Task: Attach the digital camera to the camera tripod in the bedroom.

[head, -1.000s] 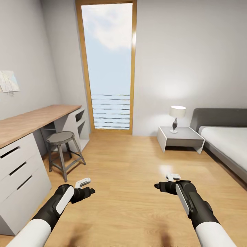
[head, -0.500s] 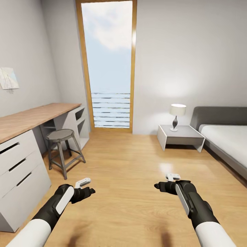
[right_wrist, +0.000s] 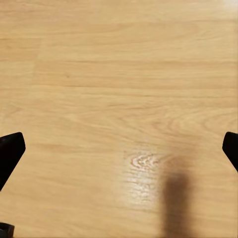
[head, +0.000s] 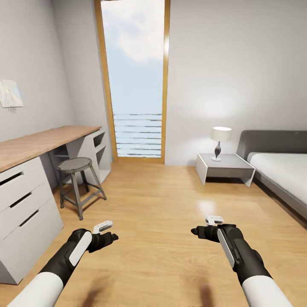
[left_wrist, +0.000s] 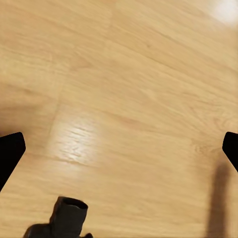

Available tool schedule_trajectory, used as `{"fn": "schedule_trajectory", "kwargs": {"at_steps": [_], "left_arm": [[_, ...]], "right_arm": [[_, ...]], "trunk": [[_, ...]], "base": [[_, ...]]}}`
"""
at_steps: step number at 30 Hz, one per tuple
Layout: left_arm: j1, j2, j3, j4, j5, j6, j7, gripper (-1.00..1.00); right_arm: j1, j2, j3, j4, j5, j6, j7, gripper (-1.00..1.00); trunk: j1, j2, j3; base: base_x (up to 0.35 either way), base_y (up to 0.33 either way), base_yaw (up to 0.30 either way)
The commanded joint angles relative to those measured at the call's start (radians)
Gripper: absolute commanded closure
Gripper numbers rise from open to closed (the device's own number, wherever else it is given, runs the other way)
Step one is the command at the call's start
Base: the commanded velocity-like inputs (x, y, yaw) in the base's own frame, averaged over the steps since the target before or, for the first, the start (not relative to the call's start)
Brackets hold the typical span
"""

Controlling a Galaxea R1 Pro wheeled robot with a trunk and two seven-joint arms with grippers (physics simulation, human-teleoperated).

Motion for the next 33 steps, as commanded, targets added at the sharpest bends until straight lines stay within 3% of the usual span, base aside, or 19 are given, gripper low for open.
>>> {"fn": "schedule_trajectory", "kwargs": {"at_steps": [1,7,12,13,18,24,33], "left_arm": [[-0.001,0.001,-0.005,-0.002,0.011,0.002,0.009,-1.0],[-0.001,0.002,-0.005,-0.004,0.011,0.002,0.009,-1.0],[-0.001,0.009,0.007,-0.021,0.024,0.005,-0.004,-1.0],[-0.001,0.012,0.036,-0.028,0.048,0.008,-0.007,-1.0],[-0.001,0.016,0.079,-0.032,0.094,0.014,-0.01,-1.0],[-0.001,0.024,0.09,-0.038,0.113,0.018,-0.03,-1.0],[-0.001,0.05,0.092,-0.037,0.118,0.02,-0.174,-1.0]], "right_arm": [[-0.001,0.0,-0.001,-0.001,-0.003,0.005,0.002,-1.0],[-0.001,0.001,-0.001,-0.004,-0.004,0.004,0.003,-1.0],[-0.001,-0.006,-0.003,-0.008,0.003,0.005,0.235,-1.0],[-0.001,-0.008,-0.005,-0.008,0.008,0.005,0.347,-1.0],[-0.001,-0.03,-0.006,-0.005,0.005,0.005,0.453,-1.0],[-0.001,-0.042,-0.006,-0.003,0.01,0.005,0.481,-1.0],[-0.001,-0.045,-0.006,-0.01,0.0,0.006,0.494,-1.0]], "trunk": [[0.004,-0.008,-0.004],[0.027,-0.05,-0.023],[0.046,-0.085,-0.039],[0.05,-0.092,-0.042],[0.062,-0.113,-0.059],[0.065,-0.115,-0.082],[0.069,-0.117,-0.117]], "base": [[0.0,0.0,0.0],[0.0,0.0,0.0],[0.0,0.0,0.0],[0.0,0.0,0.0],[0.0,0.0,0.0],[0.0,0.0,0.0],[0.0,0.0,0.0]]}}
